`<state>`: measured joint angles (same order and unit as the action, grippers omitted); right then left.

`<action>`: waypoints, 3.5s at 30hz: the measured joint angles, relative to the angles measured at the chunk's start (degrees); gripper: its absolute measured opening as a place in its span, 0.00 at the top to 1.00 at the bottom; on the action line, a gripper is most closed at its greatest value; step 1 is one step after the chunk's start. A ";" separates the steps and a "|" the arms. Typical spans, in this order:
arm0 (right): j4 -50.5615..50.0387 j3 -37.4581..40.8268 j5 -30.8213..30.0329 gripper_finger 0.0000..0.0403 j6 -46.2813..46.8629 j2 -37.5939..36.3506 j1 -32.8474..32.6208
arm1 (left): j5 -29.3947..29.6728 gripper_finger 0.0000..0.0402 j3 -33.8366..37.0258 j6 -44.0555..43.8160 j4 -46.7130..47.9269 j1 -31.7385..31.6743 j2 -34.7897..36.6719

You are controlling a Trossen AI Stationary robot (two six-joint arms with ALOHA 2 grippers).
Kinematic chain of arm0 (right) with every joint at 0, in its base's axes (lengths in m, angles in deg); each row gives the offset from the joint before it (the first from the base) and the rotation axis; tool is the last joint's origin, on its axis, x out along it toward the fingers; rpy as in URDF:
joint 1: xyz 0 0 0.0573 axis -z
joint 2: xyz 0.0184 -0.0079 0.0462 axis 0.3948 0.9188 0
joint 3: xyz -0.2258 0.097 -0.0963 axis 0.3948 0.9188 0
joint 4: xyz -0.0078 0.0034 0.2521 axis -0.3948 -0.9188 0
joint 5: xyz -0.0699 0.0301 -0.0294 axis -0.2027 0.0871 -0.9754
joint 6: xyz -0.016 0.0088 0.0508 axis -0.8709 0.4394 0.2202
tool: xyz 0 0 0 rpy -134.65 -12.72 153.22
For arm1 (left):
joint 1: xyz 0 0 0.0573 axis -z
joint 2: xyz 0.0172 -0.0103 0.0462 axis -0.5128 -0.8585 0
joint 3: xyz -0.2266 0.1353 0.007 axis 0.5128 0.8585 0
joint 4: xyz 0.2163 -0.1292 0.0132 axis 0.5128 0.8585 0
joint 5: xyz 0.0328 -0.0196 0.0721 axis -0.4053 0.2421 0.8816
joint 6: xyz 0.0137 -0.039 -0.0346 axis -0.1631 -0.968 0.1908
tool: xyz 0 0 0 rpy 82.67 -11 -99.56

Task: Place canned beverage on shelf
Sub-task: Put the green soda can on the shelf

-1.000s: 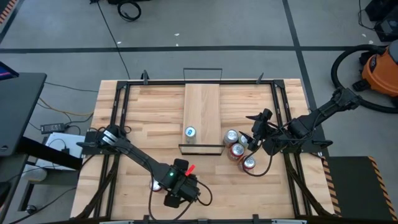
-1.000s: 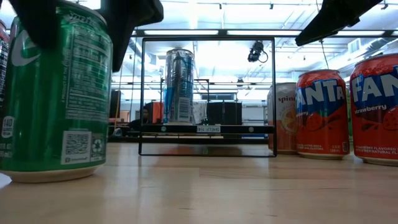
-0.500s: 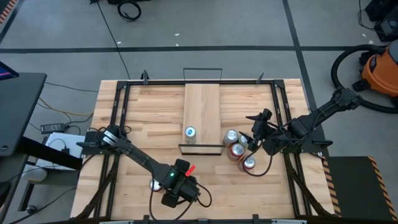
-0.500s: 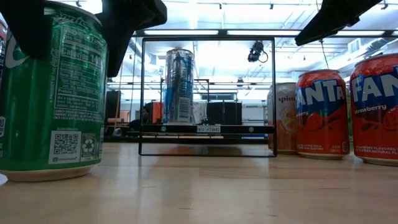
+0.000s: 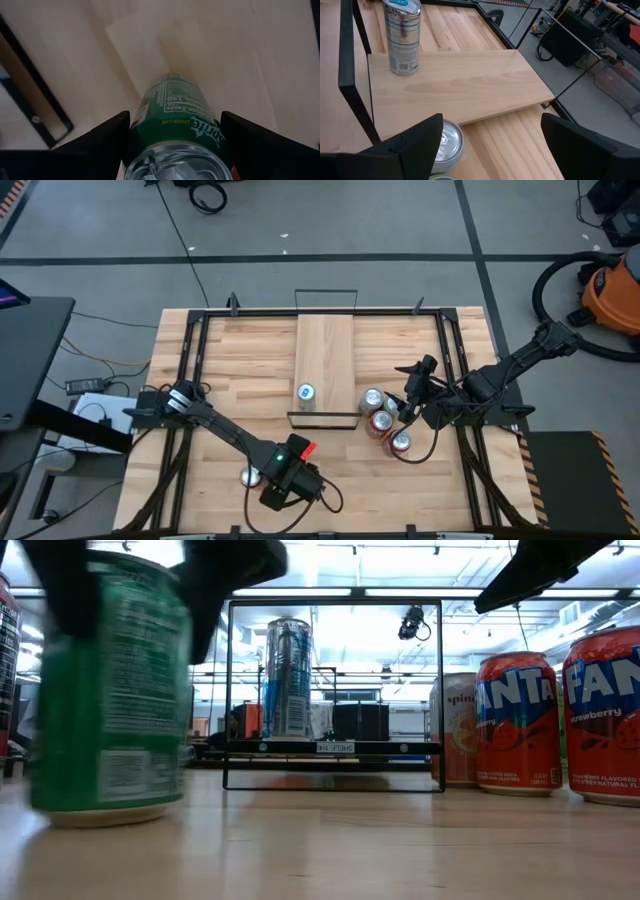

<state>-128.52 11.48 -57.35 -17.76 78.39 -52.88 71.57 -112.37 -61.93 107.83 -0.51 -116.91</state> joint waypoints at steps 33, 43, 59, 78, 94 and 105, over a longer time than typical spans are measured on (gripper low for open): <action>0.63 0.30 2.55 0.14 2.06 0.00 0.00 | 0.46 0.25 -27.30 13.17 4.12 -10.83 0.25; 0.90 2.78 3.05 0.14 5.18 0.00 0.00 | 0.71 0.25 -31.86 18.91 3.44 -15.05 0.76; 1.35 2.78 3.19 0.14 5.60 0.00 -0.04 | 0.90 0.25 -31.86 24.05 0.51 -21.35 3.48; 1.73 2.78 2.72 0.14 5.16 0.00 -1.14 | 0.98 0.25 -23.69 32.06 2.99 -30.63 3.29; 2.16 2.78 2.54 0.14 5.16 0.00 -1.14 | -0.53 0.25 -13.81 34.98 -8.82 -30.77 3.22; 2.58 2.80 2.51 0.14 5.14 0.00 -1.14 | -1.65 0.25 -7.78 34.95 -10.43 -30.79 3.19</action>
<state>-125.94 14.28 -54.83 -12.63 78.39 -54.02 69.91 -120.15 -26.98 97.41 -31.30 -113.72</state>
